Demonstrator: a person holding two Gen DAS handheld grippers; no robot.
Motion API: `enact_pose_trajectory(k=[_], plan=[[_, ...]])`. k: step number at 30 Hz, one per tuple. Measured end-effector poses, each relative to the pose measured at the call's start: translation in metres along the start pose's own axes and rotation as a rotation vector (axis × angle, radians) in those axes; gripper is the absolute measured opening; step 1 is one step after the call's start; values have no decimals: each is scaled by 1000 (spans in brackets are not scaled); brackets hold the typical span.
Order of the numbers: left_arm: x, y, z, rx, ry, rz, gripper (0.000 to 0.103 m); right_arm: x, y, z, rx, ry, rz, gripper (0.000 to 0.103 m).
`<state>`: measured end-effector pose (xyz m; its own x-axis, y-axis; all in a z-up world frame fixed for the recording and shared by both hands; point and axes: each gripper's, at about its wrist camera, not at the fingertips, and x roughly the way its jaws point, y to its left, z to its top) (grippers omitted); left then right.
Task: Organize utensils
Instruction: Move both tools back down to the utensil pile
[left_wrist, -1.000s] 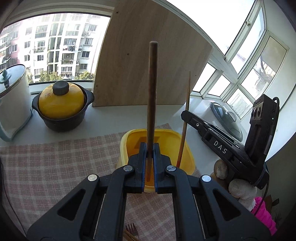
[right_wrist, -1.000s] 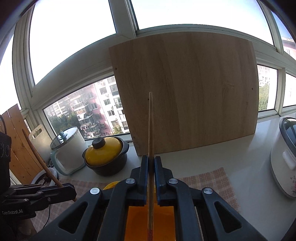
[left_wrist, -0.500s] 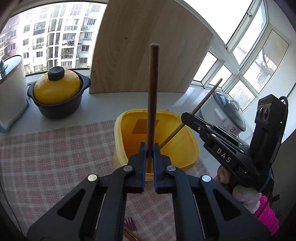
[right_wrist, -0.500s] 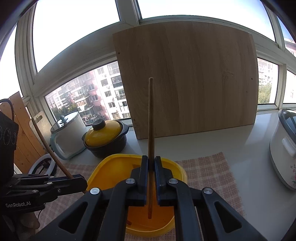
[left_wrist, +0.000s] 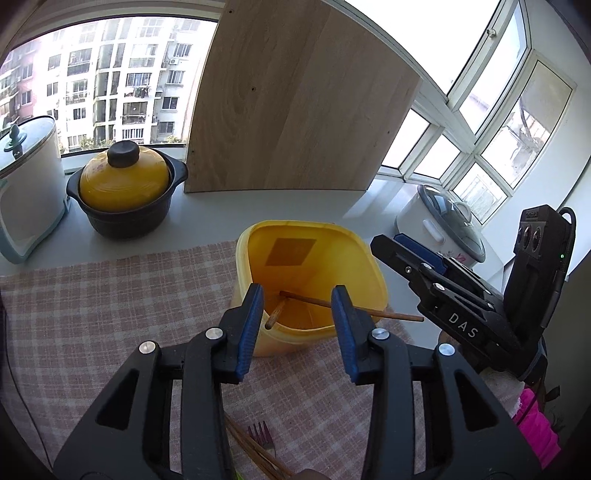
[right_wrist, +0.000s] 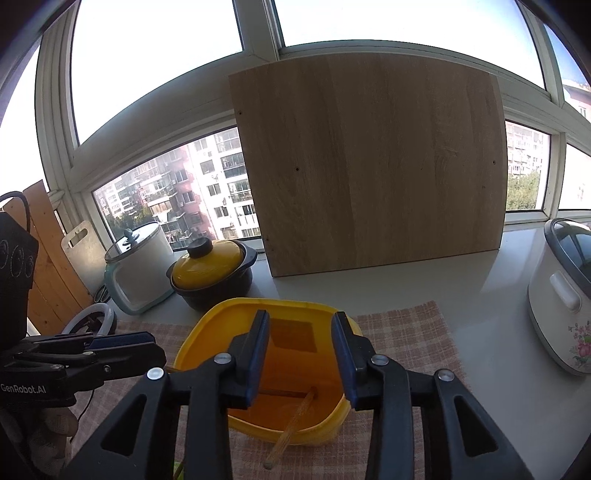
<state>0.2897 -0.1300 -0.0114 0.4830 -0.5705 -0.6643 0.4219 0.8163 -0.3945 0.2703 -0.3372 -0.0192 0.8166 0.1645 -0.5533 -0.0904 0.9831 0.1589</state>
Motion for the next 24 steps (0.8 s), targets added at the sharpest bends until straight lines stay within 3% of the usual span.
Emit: enact_pose_trajectory(k=[8,13,15,19,24], plan=[[-37,6,-16,12,-54,24,37,-29,0,-7,16,-18,28,50],[-62,11,-34,50,-102,23,37,-53,3,-18,9,-28,64,69],[-68,13,-44,64,-111,37,37,-63,6,-24,-5,-24,80,71],[-69,20,-65,73,-63,50,37,-77,10,-38,-29,7,129,80],[-52,34,-92,38,43,34,37,-76,14,-67,-36,112,213,82]])
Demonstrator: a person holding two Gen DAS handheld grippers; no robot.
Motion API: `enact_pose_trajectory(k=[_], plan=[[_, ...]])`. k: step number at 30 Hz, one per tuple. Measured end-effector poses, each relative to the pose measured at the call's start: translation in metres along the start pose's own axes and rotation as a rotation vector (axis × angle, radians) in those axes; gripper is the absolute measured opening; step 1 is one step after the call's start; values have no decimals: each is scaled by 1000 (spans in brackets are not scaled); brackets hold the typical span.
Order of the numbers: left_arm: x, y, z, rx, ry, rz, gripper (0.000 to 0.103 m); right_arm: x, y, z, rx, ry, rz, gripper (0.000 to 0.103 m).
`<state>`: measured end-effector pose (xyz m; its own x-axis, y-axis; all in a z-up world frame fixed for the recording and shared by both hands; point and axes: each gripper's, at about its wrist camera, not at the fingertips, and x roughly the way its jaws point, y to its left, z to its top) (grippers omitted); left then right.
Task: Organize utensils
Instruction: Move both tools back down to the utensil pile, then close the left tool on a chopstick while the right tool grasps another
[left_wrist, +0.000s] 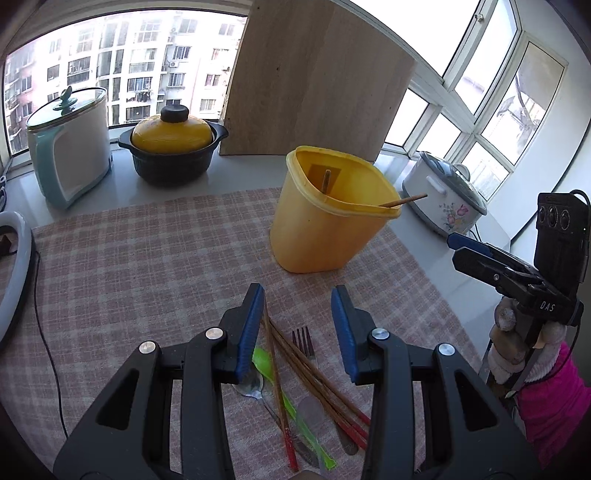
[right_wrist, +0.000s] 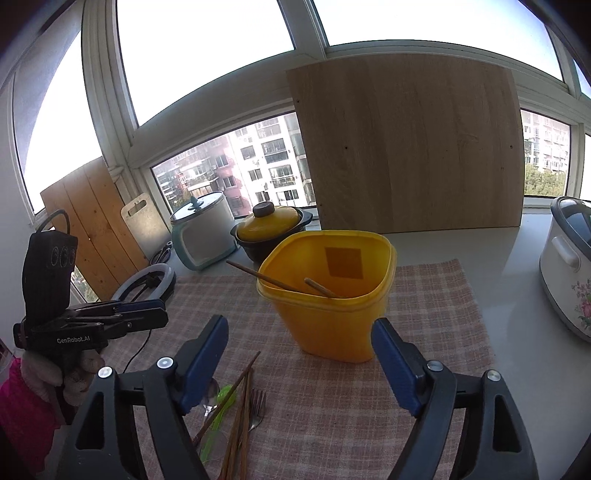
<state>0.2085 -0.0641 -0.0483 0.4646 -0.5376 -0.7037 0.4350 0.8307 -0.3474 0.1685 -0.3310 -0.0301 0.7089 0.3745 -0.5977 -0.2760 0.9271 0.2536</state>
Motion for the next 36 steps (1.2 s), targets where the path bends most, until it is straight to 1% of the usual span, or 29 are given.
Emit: enact_pose_trajectory(k=[3,6,8,10,13,18,24,26,28,36], plan=[[15,6,-14,-6,60,2,37,11,-1,-21,35,76,69,81],[32,12,-24,-34,118,-19,37,25,-4,-40,75,150,120,72],[43,17,-29,-59,154,-25,37,35,-4,-52,86,190,132,68],[55,20,-34,-67,187,-23,37,47,-5,-64,104,241,156,60],[67,22,-40,-64,227,-12,37,64,-4,-79,138,310,207,51],[80,22,-46,-59,260,-11,37,85,-3,-95,162,393,260,42],[97,25,-48,-73,286,3,37,108,-2,-104,225,457,327,36],[99,27,-47,-76,288,4,36,115,-4,-107,250,474,338,34],[100,29,-47,-81,286,4,35,119,-5,-109,264,485,340,31],[106,30,-45,-79,292,9,32,135,-5,-111,291,508,344,26]])
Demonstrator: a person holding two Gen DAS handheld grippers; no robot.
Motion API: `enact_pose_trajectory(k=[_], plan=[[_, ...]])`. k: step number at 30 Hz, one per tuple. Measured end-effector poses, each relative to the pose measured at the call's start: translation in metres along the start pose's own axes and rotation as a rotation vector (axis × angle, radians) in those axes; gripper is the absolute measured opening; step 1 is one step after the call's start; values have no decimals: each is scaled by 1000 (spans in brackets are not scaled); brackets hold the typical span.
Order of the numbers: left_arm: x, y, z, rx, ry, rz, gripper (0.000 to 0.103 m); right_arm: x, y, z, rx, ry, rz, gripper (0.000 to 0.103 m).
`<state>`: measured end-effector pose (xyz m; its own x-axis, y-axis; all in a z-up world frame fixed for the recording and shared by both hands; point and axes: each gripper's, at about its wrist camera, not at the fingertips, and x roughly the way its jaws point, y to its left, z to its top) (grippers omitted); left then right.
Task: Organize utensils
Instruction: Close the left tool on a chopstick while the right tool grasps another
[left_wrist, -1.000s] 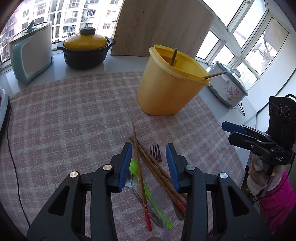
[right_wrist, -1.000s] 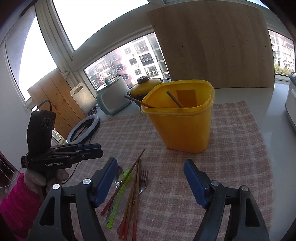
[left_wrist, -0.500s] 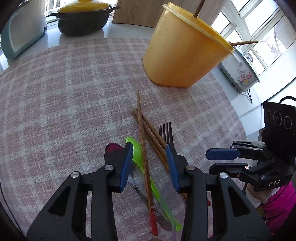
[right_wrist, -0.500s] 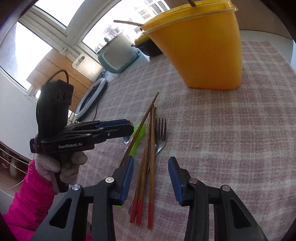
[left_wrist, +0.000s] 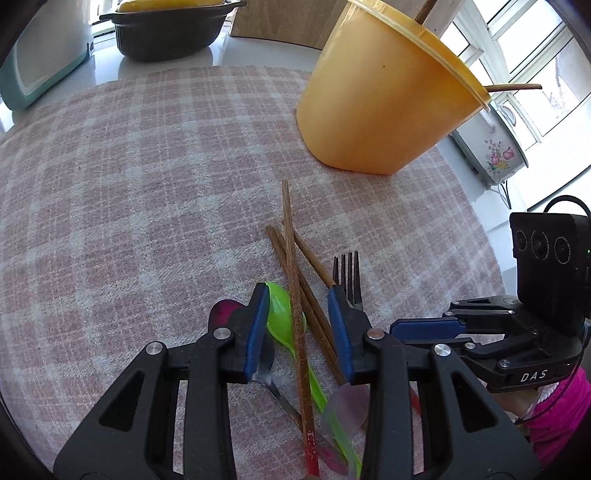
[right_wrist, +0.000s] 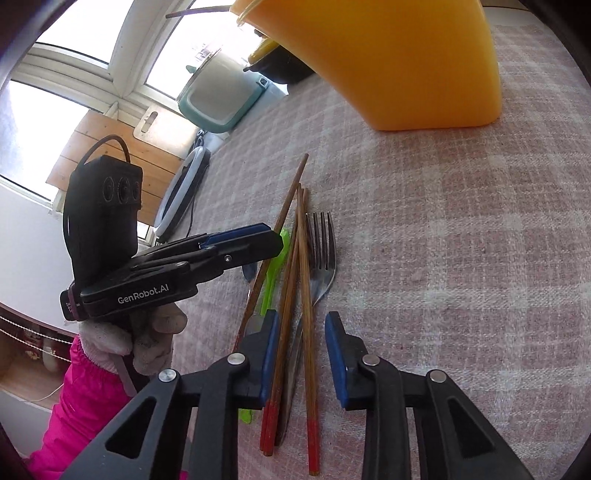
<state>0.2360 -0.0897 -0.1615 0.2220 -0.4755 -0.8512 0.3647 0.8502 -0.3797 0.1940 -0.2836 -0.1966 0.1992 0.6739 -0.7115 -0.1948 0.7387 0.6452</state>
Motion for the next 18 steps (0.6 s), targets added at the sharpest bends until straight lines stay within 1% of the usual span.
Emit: enact_pose_trajectory(k=[2,4,12,13,17,18], plan=[[1,0,1,2,-2,8,30,3,0,2,-1,4,-2,25],[2,1,2,1,-4,15,24,6,0,3,0,7,-4,24],[6,7,5,-9,-9,29,14,14,10,7,-41,31,-46,21],[6,8,4,-7,-9,29,12,16,12,8,-48,36,-56,19],[5,8,5,-7,-15,26,8,23,18,11,-72,57,-93,14],[5,8,5,-8,-16,24,7,24,20,11,-76,59,-104,10]])
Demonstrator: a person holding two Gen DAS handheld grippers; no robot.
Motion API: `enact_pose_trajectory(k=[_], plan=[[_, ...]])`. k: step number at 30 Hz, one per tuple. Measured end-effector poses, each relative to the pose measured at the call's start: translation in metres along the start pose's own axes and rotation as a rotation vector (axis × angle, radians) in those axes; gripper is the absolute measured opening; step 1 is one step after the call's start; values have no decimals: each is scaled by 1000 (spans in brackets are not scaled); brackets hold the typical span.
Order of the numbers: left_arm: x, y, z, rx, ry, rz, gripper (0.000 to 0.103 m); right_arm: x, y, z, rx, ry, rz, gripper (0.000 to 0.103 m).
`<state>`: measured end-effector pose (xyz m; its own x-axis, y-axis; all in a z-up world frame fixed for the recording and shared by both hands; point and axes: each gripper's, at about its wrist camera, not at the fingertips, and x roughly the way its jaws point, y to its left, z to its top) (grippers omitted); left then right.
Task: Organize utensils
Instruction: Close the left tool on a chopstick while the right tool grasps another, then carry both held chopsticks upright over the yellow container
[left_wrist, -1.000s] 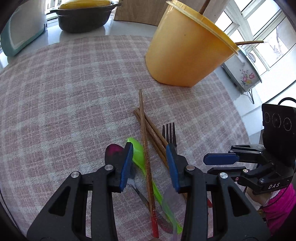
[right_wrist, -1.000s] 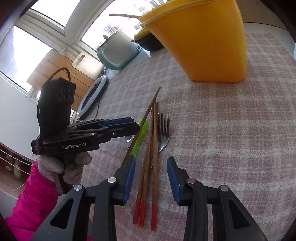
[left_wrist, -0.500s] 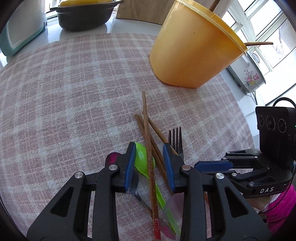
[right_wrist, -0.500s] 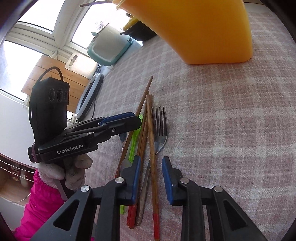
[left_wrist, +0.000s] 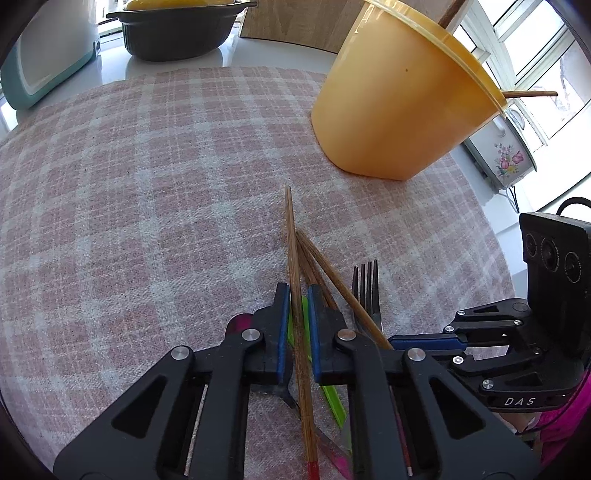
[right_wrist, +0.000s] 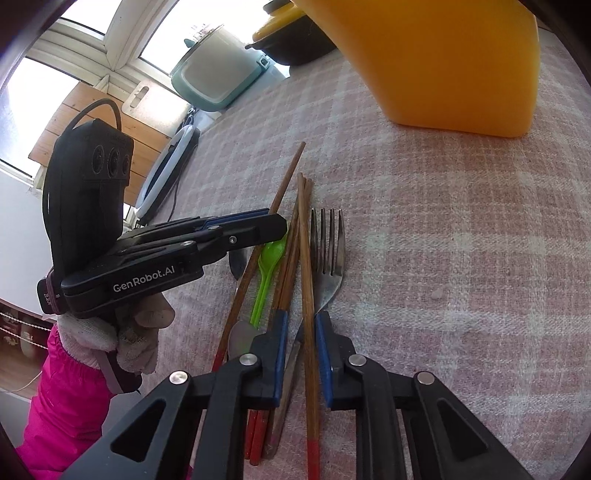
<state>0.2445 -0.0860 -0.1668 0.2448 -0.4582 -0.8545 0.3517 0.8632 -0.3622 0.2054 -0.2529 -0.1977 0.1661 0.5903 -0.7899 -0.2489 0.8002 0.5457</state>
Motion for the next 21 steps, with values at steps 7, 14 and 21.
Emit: enact_pose_trajectory(k=[7,14,21], plan=[[-5,1,-2,-12,-19,3,4,-1,5,1,-9,-6,-13,4],[-20,3,-5,-26,-55,-13,4,-12,17,-3,-50,-43,-34,4],[-50,0,-7,-5,-114,-24,4,-34,25,-9,-84,-101,-50,4]])
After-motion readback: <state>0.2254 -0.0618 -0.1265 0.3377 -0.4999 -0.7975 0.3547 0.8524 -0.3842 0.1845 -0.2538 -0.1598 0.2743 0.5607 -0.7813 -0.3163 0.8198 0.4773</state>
